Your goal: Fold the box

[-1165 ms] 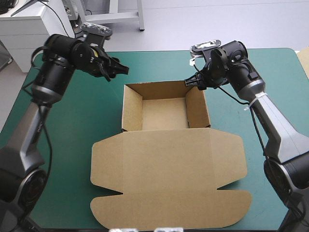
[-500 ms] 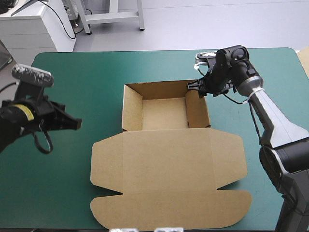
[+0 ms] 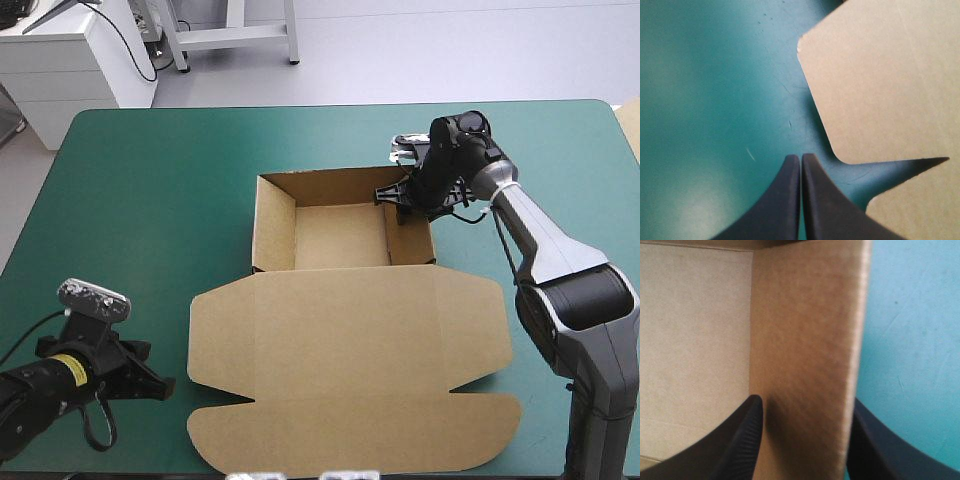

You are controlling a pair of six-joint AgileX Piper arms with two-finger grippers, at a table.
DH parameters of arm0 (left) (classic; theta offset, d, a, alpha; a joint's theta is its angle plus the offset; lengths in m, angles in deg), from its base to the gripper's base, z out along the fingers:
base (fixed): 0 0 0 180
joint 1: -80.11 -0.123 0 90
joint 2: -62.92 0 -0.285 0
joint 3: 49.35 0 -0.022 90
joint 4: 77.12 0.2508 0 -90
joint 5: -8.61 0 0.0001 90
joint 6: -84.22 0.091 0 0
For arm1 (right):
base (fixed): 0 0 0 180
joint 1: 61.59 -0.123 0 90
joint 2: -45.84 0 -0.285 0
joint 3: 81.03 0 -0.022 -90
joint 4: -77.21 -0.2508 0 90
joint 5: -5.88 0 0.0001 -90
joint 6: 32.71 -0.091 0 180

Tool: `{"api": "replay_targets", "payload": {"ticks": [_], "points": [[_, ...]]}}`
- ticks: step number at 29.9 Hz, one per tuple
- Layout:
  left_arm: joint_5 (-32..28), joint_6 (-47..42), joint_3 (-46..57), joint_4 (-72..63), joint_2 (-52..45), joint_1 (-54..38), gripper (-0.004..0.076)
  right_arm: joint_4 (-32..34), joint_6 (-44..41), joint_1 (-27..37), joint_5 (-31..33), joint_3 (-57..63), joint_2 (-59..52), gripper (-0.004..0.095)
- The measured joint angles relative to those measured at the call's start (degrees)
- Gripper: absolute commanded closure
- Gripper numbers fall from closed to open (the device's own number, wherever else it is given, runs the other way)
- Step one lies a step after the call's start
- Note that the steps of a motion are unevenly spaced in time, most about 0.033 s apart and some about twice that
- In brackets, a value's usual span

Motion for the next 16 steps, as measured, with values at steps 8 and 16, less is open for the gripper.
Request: {"api": "replay_targets", "payload": {"ticks": [8,16], "points": [[-2.28,0.00,11.27,-0.70,-7.64,0.00,0.0731,0.29,0.50,0.17,-0.52,0.00,1.13,0.0923],[-2.65,-0.02,13.70,-0.15,-11.91,0.00,0.0731,1.29,0.75,0.17,-0.67,0.00,1.24,0.0924]]}}
